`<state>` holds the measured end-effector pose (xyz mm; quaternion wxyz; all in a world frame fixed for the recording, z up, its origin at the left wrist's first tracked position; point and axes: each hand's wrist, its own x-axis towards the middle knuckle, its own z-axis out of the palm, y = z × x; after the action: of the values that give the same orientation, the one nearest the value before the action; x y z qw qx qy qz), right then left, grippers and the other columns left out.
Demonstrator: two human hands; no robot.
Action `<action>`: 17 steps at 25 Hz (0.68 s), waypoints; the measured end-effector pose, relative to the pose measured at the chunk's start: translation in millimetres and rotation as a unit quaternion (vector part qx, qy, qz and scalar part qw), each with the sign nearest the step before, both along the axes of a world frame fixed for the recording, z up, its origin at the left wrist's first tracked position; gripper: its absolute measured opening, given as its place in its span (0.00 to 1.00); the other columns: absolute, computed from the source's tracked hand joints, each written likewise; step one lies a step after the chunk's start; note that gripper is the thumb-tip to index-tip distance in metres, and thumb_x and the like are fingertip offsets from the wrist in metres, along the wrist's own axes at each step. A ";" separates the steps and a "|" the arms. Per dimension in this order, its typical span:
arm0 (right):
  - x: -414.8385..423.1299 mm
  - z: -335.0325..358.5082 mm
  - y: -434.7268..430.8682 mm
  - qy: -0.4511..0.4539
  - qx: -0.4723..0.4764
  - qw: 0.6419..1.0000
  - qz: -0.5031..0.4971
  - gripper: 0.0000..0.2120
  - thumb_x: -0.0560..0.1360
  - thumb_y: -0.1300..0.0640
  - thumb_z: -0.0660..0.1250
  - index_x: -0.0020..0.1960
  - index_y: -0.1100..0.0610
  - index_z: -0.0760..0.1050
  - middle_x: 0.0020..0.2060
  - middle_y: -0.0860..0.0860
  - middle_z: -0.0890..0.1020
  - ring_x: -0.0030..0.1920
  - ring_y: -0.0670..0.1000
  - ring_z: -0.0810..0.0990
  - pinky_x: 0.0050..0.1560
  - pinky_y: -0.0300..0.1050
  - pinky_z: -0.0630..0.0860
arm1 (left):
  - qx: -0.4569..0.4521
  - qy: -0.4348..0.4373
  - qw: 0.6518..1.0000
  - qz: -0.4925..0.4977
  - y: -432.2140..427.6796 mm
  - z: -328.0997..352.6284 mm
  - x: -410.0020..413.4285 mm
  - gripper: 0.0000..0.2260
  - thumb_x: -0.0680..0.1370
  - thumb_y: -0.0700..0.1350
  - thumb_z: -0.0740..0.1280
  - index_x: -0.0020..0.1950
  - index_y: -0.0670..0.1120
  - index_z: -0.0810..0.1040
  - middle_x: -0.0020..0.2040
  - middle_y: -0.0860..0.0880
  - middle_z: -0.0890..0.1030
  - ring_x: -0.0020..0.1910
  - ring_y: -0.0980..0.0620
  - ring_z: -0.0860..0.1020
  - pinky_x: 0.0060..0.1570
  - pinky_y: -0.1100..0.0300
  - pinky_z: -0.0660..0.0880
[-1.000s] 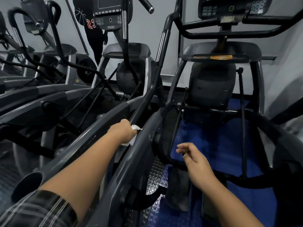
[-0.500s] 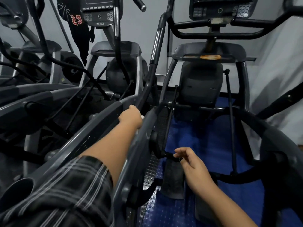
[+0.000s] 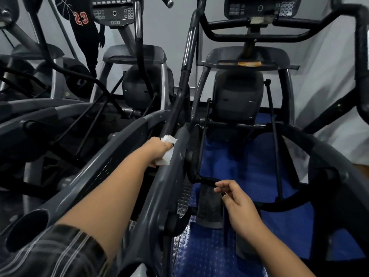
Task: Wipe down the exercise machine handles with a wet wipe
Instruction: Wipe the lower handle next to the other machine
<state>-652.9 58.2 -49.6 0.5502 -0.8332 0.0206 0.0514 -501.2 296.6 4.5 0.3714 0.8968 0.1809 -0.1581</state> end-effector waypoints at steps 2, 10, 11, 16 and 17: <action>4.2 2.6 3.0 -0.003 -0.003 1.000 -0.001 0.17 0.81 0.66 0.56 0.54 0.44 0.72 0.52 0.42 0.80 0.47 0.49 0.80 0.40 0.33 0.73 | 0.154 -0.056 0.986 -0.001 -9.0 -4.2 -11.1 0.22 0.79 0.55 0.63 0.65 0.41 0.67 0.58 0.42 0.78 0.49 0.44 0.76 0.45 0.52 0.73; 20.1 7.6 12.0 -0.020 -0.021 0.999 0.023 0.17 0.81 0.65 0.57 0.54 0.42 0.72 0.53 0.42 0.79 0.45 0.41 0.78 0.44 0.35 0.73 | 0.499 -0.104 0.856 -0.086 -48.2 -17.7 34.2 0.30 0.82 0.48 0.61 0.74 0.31 0.53 0.66 0.37 0.71 0.61 0.39 0.75 0.54 0.46 0.77; 19.8 5.7 8.0 -0.017 -0.029 0.999 0.022 0.17 0.81 0.64 0.57 0.54 0.42 0.72 0.53 0.42 0.79 0.50 0.41 0.78 0.49 0.38 0.74 | 0.482 -0.094 0.867 -0.089 -50.5 -16.5 46.0 0.30 0.82 0.45 0.60 0.75 0.31 0.50 0.67 0.36 0.70 0.61 0.39 0.75 0.53 0.47 0.78; 18.9 1.1 -20.4 0.004 -0.047 0.999 -0.004 0.17 0.81 0.64 0.58 0.52 0.40 0.73 0.53 0.42 0.79 0.57 0.41 0.76 0.58 0.42 0.72 | 0.295 -0.099 0.948 -0.072 -44.0 8.0 84.2 0.31 0.79 0.45 0.65 0.76 0.34 0.55 0.71 0.39 0.68 0.66 0.39 0.73 0.51 0.48 0.76; 18.5 1.6 -26.2 0.003 -0.050 0.999 -0.009 0.17 0.81 0.64 0.57 0.52 0.41 0.72 0.53 0.42 0.79 0.57 0.41 0.76 0.56 0.42 0.72 | 0.228 -0.108 0.966 -0.048 -41.3 13.7 92.6 0.30 0.78 0.45 0.65 0.75 0.36 0.58 0.71 0.39 0.68 0.67 0.39 0.73 0.53 0.48 0.75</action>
<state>-634.3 32.1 -48.0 0.5083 -0.8593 0.0326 0.0475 -408.6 255.3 18.2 0.1662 0.9772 0.1279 -0.0321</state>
